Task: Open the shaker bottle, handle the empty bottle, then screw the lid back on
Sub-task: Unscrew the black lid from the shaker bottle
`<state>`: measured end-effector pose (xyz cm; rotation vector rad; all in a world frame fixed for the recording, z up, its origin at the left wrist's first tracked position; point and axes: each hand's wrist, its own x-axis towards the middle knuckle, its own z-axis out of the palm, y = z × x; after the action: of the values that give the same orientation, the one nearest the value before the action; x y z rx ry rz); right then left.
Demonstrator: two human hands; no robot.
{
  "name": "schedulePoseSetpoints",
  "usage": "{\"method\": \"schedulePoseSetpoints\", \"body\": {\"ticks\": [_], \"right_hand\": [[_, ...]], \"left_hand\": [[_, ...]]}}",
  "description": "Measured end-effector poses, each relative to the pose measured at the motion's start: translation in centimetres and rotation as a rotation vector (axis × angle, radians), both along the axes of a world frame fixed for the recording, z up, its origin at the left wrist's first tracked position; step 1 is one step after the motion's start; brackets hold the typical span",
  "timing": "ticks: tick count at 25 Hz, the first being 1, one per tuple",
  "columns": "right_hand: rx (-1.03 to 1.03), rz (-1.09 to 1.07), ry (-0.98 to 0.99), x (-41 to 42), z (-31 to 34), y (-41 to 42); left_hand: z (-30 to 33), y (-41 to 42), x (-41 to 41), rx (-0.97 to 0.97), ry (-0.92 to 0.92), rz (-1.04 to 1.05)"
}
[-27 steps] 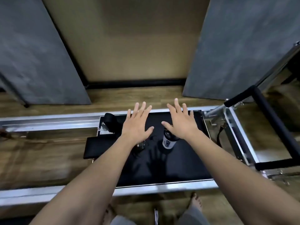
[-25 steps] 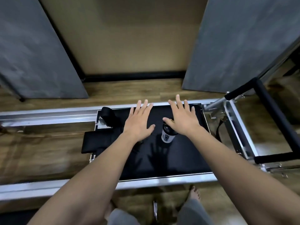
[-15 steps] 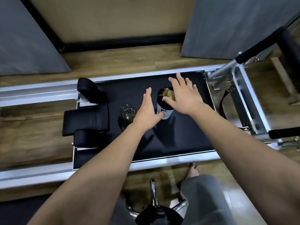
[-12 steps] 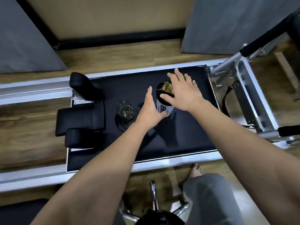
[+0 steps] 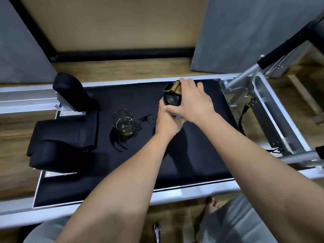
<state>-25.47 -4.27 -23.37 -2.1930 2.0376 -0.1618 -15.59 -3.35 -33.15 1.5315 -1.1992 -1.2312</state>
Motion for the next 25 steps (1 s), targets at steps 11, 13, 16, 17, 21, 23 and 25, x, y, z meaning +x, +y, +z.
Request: {"method": "schedulePoseSetpoints", "body": {"ticks": [11, 13, 16, 17, 21, 23, 25], "right_hand": [[-0.120, 0.038, -0.079, 1.4, 0.4, 6.8], [-0.109, 0.045, -0.086, 1.9, 0.4, 8.2], [-0.093, 0.043, -0.084, 2.5, -0.1, 9.9], [-0.093, 0.039, -0.077, 2.7, -0.3, 10.2], [-0.130, 0.033, 0.000, 4.3, -1.1, 10.8], [-0.148, 0.015, 0.052, 5.0, -1.1, 10.6], [-0.140, -0.027, 0.082, 5.4, -1.1, 10.4]], "left_hand": [[0.4, 7.8, 2.5, -0.084, -0.018, -0.008], [0.6, 9.3, 3.3, -0.114, 0.018, -0.004], [-0.1, 11.0, 4.2, -0.229, -0.072, -0.036], [-0.4, 11.0, 4.4, -0.204, -0.071, -0.032], [-0.4, 10.9, 4.6, 0.041, 0.240, 0.061], [0.0, 10.9, 4.2, 0.076, 0.330, 0.106], [0.2, 10.5, 4.7, 0.054, 0.344, 0.176]]}}
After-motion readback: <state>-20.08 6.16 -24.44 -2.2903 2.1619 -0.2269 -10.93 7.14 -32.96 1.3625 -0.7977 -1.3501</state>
